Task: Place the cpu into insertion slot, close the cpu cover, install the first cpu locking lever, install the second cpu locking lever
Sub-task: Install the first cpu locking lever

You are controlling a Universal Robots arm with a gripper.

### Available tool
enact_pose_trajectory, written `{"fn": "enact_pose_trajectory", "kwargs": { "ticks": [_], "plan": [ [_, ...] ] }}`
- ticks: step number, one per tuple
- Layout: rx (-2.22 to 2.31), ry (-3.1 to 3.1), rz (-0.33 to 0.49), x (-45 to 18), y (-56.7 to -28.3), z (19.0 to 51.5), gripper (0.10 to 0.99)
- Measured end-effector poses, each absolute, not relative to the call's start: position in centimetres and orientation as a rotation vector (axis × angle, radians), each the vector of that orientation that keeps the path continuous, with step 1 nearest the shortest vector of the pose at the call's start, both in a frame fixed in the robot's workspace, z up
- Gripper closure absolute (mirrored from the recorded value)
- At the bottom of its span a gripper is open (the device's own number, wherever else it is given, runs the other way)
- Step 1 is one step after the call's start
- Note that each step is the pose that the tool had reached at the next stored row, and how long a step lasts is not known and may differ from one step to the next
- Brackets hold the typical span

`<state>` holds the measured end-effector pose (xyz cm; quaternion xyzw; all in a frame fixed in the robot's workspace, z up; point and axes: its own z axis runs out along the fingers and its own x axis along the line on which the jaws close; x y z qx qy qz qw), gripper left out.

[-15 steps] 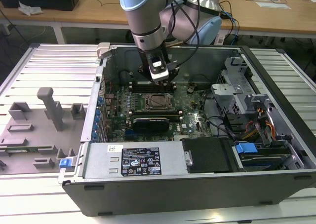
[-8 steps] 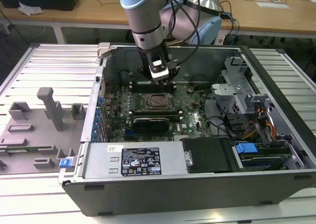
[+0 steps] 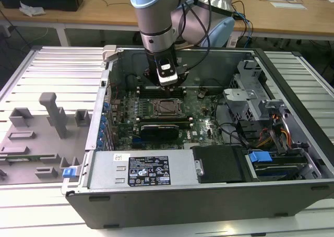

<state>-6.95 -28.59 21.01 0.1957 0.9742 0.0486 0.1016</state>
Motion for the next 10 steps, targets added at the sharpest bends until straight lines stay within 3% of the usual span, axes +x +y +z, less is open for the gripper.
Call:
{"fn": "enact_pose_trajectory", "kwargs": {
  "ticks": [6,10],
  "plan": [
    [0.567,2.891,0.023,-6.95,-28.59,21.01,0.980],
    [0.564,2.893,0.010,-6.97,-28.96,21.01,0.980]
  ]
}}
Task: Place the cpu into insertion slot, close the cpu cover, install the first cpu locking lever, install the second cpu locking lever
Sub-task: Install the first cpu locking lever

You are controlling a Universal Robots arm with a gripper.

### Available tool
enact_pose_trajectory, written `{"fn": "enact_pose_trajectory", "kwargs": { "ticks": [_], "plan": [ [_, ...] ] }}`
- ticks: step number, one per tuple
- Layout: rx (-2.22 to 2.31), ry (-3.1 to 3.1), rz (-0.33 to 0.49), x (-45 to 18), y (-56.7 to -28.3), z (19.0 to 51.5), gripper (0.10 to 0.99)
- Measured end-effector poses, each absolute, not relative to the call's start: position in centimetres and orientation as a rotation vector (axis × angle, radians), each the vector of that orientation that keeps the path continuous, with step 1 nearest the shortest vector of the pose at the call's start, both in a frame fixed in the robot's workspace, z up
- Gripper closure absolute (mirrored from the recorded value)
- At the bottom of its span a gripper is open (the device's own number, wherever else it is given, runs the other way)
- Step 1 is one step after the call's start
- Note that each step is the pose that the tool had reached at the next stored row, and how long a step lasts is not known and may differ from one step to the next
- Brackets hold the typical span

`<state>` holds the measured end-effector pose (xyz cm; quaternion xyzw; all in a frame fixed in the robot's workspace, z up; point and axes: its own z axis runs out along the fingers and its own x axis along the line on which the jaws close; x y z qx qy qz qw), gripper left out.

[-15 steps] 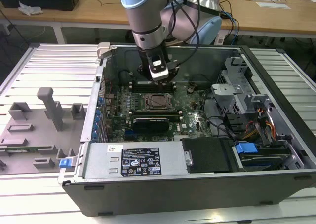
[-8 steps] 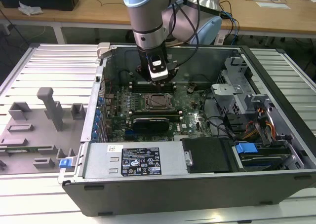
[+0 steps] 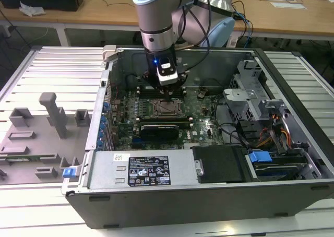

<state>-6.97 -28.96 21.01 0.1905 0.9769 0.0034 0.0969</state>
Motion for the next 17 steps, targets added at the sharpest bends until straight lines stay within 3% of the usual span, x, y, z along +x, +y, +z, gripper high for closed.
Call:
{"fn": "enact_pose_trajectory", "kwargs": {
  "ticks": [6,17],
  "plan": [
    [0.564,2.893,0.010,-7.2,-31.7,21.0,0.980],
    [0.373,2.926,0.025,-7.2,-32.0,21.0,0.980]
  ]
}}
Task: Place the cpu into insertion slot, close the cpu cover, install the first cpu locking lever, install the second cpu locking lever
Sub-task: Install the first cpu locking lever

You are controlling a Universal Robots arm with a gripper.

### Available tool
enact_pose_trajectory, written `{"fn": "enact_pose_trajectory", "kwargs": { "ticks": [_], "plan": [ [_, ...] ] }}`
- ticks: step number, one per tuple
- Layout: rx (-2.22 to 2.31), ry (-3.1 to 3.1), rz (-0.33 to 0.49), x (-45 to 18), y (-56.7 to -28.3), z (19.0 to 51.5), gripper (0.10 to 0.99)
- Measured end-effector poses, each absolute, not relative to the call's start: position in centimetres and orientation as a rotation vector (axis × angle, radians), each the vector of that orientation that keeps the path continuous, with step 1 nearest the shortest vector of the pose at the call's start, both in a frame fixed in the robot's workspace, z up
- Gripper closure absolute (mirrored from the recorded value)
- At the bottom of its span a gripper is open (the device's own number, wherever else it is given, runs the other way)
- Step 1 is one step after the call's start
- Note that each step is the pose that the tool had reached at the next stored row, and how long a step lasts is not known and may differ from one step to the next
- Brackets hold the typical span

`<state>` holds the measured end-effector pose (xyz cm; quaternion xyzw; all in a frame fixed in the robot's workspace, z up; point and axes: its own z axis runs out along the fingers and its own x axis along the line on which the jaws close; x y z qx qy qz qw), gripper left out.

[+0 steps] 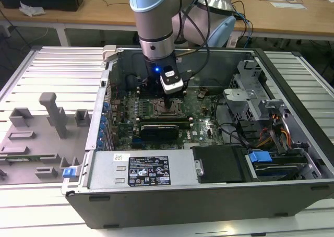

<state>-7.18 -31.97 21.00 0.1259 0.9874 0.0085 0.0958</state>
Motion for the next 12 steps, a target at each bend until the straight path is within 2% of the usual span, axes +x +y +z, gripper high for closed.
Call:
{"fn": "enact_pose_trajectory", "kwargs": {
  "ticks": [4,7,12],
  "plan": [
    [0.375,2.939,0.035,-7.16,-32.00,21.00,0.980],
    [0.384,2.979,0.074,-7.03,-32.11,20.99,0.980],
    [0.381,2.980,0.075,-6.89,-32.11,20.99,0.980]
  ]
}}
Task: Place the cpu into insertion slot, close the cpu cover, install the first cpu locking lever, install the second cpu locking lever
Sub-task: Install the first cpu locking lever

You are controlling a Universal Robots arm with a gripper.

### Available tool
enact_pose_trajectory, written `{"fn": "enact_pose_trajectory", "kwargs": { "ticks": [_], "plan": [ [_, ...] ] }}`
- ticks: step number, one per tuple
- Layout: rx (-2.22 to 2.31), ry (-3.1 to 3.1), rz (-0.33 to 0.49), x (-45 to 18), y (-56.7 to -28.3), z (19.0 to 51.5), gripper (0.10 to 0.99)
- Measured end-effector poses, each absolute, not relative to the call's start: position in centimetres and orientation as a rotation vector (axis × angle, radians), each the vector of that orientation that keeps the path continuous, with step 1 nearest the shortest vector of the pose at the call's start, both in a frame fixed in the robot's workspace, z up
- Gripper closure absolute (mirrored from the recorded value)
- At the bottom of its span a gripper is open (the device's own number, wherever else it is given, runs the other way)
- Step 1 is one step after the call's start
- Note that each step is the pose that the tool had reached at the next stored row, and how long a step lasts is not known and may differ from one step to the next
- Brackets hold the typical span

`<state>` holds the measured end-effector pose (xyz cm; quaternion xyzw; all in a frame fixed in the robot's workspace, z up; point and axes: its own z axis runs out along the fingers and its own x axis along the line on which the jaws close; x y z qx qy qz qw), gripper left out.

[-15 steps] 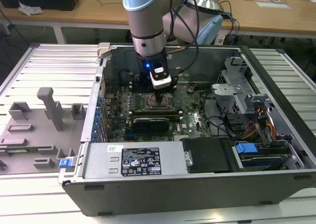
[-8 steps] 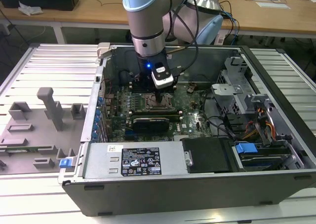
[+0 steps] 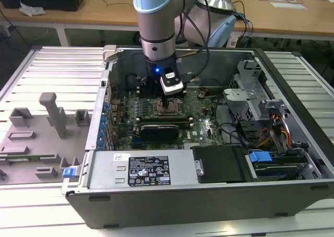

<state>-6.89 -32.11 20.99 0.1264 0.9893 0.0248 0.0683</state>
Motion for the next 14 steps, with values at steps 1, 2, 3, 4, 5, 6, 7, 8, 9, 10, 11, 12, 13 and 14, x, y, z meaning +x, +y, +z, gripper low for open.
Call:
{"fn": "enact_pose_trajectory", "kwargs": {
  "ticks": [1,2,3,4,5,6,7,8,9,10,11,12,13,14],
  "plan": [
    [0.375,2.980,0.075,-6.8,-32.1,21.0,0.980],
    [0.365,2.982,0.076,-6.6,-32.1,21.0,0.980],
    [0.349,2.984,0.077,-6.5,-32.1,21.0,0.980],
    [0.331,2.986,0.078,-6.4,-32.1,21.0,0.980],
    [0.311,2.989,0.080,-6.4,-32.1,21.0,0.980],
    [0.297,2.991,0.079,-6.3,-32.1,21.0,0.980],
    [0.285,2.993,0.074,-6.3,-32.1,21.0,0.980],
    [0.277,2.994,0.059,-6.3,-32.1,21.0,0.980],
    [0.275,2.994,0.048,-6.3,-32.1,21.3,0.980],
    [0.274,2.993,0.039,-6.3,-32.1,21.6,0.980],
    [0.273,2.993,0.032,-6.3,-32.1,22.0,0.980],
    [0.273,2.993,0.030,-6.3,-32.1,22.2,0.980],
    [0.273,2.993,0.030,-6.3,-32.1,22.4,0.980],
    [0.273,2.993,0.029,-6.3,-32.1,22.6,0.980]
  ]
}}
